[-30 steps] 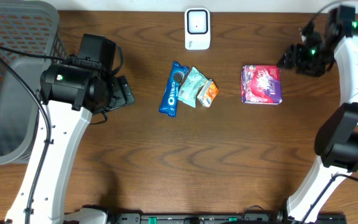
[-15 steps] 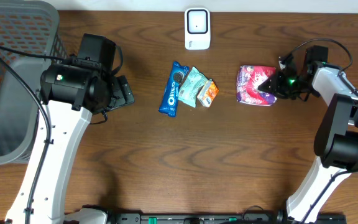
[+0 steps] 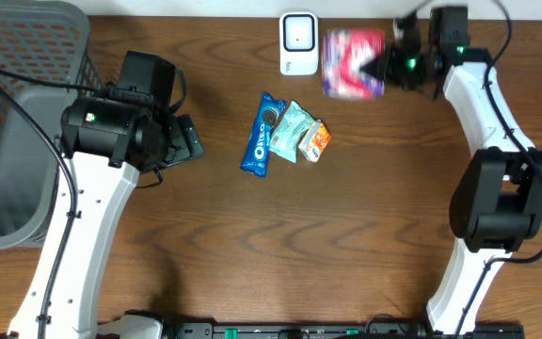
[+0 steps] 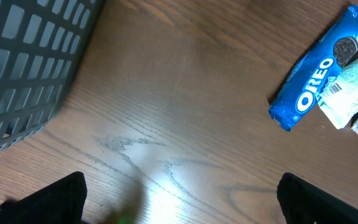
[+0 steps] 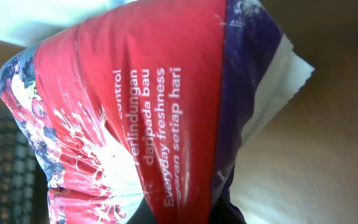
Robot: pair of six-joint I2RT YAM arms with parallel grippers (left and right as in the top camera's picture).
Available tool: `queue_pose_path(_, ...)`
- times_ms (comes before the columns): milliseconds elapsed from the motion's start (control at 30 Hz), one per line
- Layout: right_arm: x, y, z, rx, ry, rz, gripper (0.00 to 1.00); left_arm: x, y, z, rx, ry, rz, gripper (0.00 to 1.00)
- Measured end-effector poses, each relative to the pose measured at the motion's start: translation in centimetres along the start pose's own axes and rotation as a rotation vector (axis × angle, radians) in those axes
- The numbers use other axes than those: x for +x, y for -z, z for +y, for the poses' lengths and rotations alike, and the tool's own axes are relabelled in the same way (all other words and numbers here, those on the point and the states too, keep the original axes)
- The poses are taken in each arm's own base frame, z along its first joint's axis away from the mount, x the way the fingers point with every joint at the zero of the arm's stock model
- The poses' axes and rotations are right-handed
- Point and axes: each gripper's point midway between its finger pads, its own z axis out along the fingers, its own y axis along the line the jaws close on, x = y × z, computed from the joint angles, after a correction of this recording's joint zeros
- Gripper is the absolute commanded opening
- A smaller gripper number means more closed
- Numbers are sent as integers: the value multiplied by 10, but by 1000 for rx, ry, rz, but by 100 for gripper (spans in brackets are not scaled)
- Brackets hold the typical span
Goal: Scan the item barcode
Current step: 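Carry the pad pack to the far right edge and release it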
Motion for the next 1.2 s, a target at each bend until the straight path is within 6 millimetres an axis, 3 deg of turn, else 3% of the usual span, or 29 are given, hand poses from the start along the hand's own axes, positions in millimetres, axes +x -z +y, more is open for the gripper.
queue_pose_path(100, -23, -2, 20, -12, 21, -87, 1, 0, 0, 0, 0, 0, 0, 98)
queue_pose_path(200, -29, -17, 33, 20, 9, -135, 1, 0, 0, 0, 0, 0, 0, 98)
queue_pose_path(333, -31, -53, 71, -16, 44, -202, 1, 0, 0, 0, 0, 0, 0, 98)
queue_pose_path(433, -24, -86, 87, -40, 52, -224, 1, 0, 0, 0, 0, 0, 0, 98)
queue_pose_path(533, -9, -114, 75, 2, 26, -205, 1, 0, 0, 0, 0, 0, 0, 98)
queue_pose_path(667, -15, -114, 51, 57, 1, -225, 1, 0, 0, 0, 0, 0, 0, 98)
queue_pose_path(733, -25, -104, 43, 61, -12, -234, 1, 0, 0, 0, 0, 0, 0, 98)
queue_pose_path(900, -62, -44, -9, 152, -84, -223, 1, 0, 0, 0, 0, 0, 0, 98)
queue_pose_path(967, -72, -6, -41, 246, -123, -217, 1, 0, 0, 0, 0, 0, 0, 98)
queue_pose_path(1033, -76, 49, -84, 393, -183, -213, 1, 0, 0, 0, 0, 0, 0, 98)
queue_pose_path(1167, -69, 130, -150, 588, -284, -219, 1, 0, 0, 0, 0, 0, 0, 98)
queue_pose_path(1200, -66, 141, -161, 614, -306, -218, 1, 0, 0, 0, 0, 0, 0, 98)
